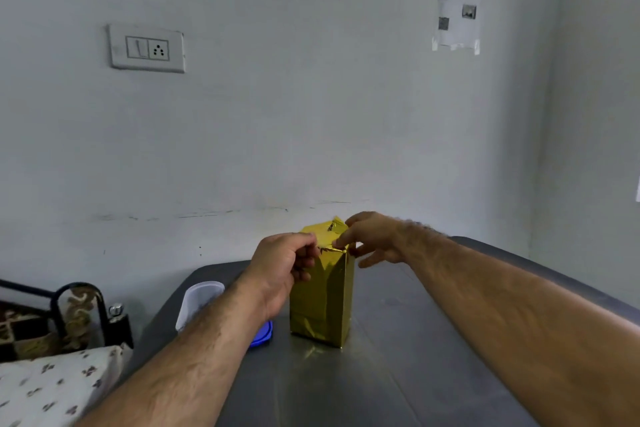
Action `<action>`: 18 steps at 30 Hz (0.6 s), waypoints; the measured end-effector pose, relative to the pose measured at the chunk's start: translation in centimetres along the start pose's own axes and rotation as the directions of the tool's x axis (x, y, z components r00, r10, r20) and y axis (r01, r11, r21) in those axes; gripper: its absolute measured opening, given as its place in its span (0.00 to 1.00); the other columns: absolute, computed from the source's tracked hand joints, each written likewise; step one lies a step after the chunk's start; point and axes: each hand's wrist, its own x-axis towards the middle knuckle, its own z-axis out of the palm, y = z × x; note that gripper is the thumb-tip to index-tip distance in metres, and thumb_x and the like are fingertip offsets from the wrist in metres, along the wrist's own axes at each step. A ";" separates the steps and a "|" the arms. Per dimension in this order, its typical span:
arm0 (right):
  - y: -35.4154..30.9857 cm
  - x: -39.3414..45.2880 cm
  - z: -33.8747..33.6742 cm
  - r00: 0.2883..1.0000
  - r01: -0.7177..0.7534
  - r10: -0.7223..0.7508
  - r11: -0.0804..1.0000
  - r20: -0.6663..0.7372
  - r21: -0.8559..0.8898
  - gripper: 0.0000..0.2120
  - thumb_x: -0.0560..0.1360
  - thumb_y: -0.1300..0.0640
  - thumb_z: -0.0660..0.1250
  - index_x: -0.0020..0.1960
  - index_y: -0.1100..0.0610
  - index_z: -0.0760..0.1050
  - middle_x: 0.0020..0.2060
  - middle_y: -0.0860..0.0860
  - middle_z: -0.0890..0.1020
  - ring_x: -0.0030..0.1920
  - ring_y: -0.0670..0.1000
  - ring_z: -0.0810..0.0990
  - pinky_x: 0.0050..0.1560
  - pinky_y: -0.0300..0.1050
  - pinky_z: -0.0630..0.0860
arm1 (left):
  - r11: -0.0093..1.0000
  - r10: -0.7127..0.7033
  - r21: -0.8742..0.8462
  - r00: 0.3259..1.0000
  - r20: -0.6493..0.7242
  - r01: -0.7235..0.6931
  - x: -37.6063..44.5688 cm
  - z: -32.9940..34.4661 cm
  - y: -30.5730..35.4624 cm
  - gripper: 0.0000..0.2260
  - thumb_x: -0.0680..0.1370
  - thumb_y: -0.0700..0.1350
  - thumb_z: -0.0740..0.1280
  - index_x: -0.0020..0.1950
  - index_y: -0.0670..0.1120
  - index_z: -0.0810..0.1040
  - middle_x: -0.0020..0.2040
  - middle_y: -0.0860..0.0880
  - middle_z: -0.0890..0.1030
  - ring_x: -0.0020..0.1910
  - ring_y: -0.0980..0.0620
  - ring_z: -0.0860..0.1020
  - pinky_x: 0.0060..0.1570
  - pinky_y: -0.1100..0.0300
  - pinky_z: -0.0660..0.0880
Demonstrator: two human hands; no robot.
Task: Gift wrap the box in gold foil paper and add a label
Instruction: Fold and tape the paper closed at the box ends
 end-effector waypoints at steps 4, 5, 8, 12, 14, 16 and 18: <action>-0.3 0.4 1.0 0.996 -0.078 0.081 0.995 -0.043 0.061 0.19 0.70 0.59 0.83 0.58 0.62 0.84 0.47 0.55 0.84 0.41 0.53 0.85 0.48 0.54 0.87 | 0.998 -0.040 0.047 0.999 0.017 0.039 1.0 -0.6 1.0 0.04 0.80 0.42 0.70 0.47 0.42 0.82 0.38 0.45 0.82 0.35 0.51 0.76 0.34 0.56 0.71; -0.5 0.2 1.2 0.995 -0.092 0.095 0.994 -0.036 0.056 0.20 0.70 0.57 0.84 0.59 0.62 0.84 0.47 0.54 0.85 0.42 0.52 0.86 0.44 0.51 0.86 | 0.996 -0.056 0.065 0.998 0.014 0.055 1.3 -0.8 1.2 0.04 0.80 0.41 0.71 0.47 0.42 0.82 0.38 0.46 0.82 0.33 0.51 0.76 0.33 0.57 0.70; -0.9 -0.2 1.5 0.989 -0.145 0.145 0.989 0.003 0.037 0.18 0.71 0.56 0.83 0.58 0.60 0.84 0.49 0.53 0.86 0.48 0.52 0.86 0.46 0.52 0.85 | 0.982 -0.105 0.163 0.994 0.027 0.100 2.1 -0.8 1.9 0.03 0.79 0.41 0.71 0.47 0.42 0.83 0.36 0.47 0.81 0.31 0.52 0.74 0.30 0.58 0.69; -1.0 0.0 1.8 0.981 -0.191 0.191 0.981 0.033 0.009 0.12 0.76 0.56 0.78 0.58 0.58 0.84 0.50 0.53 0.87 0.48 0.51 0.86 0.45 0.50 0.85 | 0.935 -0.177 0.317 0.984 0.033 0.158 3.0 -0.1 2.8 0.03 0.79 0.43 0.71 0.48 0.44 0.82 0.35 0.49 0.80 0.29 0.53 0.70 0.31 0.60 0.66; -1.0 0.2 1.5 0.978 -0.207 0.207 0.978 0.024 0.000 0.08 0.78 0.56 0.76 0.54 0.58 0.84 0.46 0.53 0.87 0.43 0.51 0.87 0.42 0.49 0.84 | 0.908 -0.219 0.373 0.975 0.030 0.192 3.4 0.2 3.0 0.02 0.79 0.44 0.70 0.47 0.46 0.81 0.34 0.50 0.78 0.29 0.54 0.68 0.31 0.60 0.64; -1.0 0.4 1.2 0.974 -0.226 0.226 0.974 0.022 -0.006 0.06 0.79 0.56 0.74 0.51 0.58 0.84 0.39 0.53 0.88 0.36 0.51 0.87 0.41 0.49 0.85 | 0.877 -0.258 0.424 0.966 0.021 0.225 3.8 0.2 3.1 0.02 0.78 0.44 0.70 0.46 0.47 0.80 0.33 0.51 0.77 0.28 0.54 0.66 0.30 0.61 0.63; -0.9 0.5 0.8 0.972 -0.235 0.235 0.972 0.014 -0.013 0.05 0.79 0.56 0.74 0.50 0.58 0.84 0.36 0.53 0.88 0.34 0.51 0.87 0.43 0.49 0.85 | 0.849 -0.291 0.465 0.957 0.011 0.252 4.2 0.0 3.0 0.02 0.77 0.45 0.70 0.46 0.48 0.80 0.33 0.52 0.77 0.27 0.55 0.65 0.29 0.61 0.62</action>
